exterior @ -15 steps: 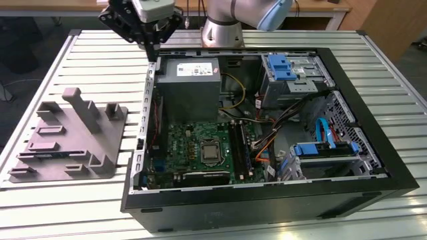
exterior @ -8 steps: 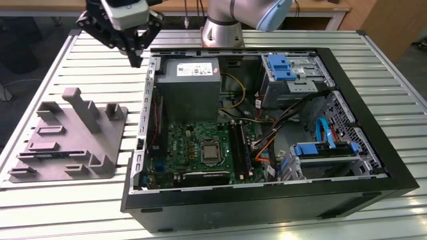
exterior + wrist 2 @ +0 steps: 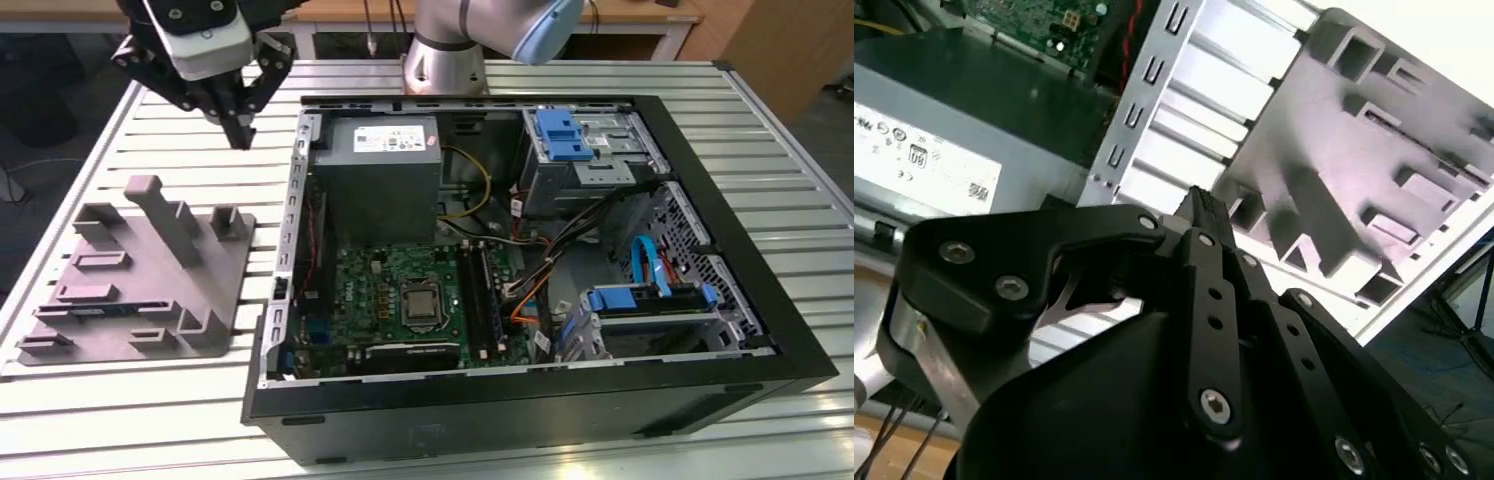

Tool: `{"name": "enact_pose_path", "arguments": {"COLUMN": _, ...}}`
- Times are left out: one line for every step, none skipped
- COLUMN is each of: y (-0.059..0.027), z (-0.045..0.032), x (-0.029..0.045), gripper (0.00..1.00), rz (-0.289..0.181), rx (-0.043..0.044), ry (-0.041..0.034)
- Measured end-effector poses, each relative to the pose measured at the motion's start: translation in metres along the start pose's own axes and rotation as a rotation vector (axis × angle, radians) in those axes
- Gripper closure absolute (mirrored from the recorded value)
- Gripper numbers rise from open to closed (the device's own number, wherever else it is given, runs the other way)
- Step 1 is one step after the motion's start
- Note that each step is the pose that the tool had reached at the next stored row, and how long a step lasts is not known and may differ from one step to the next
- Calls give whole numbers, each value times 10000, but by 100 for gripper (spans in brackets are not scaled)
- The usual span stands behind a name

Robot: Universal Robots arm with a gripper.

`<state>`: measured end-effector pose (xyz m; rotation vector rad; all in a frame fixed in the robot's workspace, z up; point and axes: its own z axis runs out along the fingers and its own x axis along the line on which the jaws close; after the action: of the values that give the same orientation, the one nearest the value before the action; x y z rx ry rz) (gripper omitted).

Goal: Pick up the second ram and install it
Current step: 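Reach for the second ram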

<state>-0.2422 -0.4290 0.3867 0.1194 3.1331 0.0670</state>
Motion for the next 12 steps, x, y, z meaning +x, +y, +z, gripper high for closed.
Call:
{"name": "enact_pose_path", "arguments": {"y": -5, "z": 5, "x": 8, "gripper": 90, "rz": 4, "rx": 8, "ry": 92}}
{"name": "enact_pose_path", "arguments": {"y": -9, "z": 11, "x": 16, "gripper": 90, "rz": 8, "rx": 16, "ry": 181}}
{"name": "enact_pose_path", "arguments": {"y": -15, "z": 19, "x": 33, "gripper": 90, "rz": 13, "rx": 23, "ry": 246}}
{"name": "enact_pose_path", "arguments": {"y": -26, "z": 24, "x": 66, "gripper": 90, "rz": 12, "rx": 25, "ry": 261}}
{"name": "enact_pose_path", "arguments": {"y": -40, "z": 25, "x": 108, "gripper": 90, "rz": 11, "rx": 26, "ry": 262}}
{"name": "enact_pose_path", "arguments": {"y": -58, "z": 26, "x": 152, "gripper": 90, "rz": 10, "rx": 24, "ry": 260}}
{"name": "enact_pose_path", "arguments": {"y": -75, "z": 28, "x": 193, "gripper": 90, "rz": 11, "rx": 24, "ry": 260}}
{"name": "enact_pose_path", "arguments": {"y": -93, "z": 30, "x": 230, "gripper": 90, "rz": 12, "rx": 23, "ry": 260}}
{"name": "enact_pose_path", "arguments": {"y": -112, "z": 31, "x": 264, "gripper": 90, "rz": 12, "rx": 25, "ry": 262}}
{"name": "enact_pose_path", "arguments": {"y": -132, "z": 35, "x": 294, "gripper": 90, "rz": 12, "rx": 20, "ry": 261}}
{"name": "enact_pose_path", "arguments": {"y": -153, "z": 39, "x": 323, "gripper": 90, "rz": 12, "rx": 18, "ry": 261}}
{"name": "enact_pose_path", "arguments": {"y": -176, "z": 43, "x": 352, "gripper": 90, "rz": 12, "rx": 15, "ry": 260}}
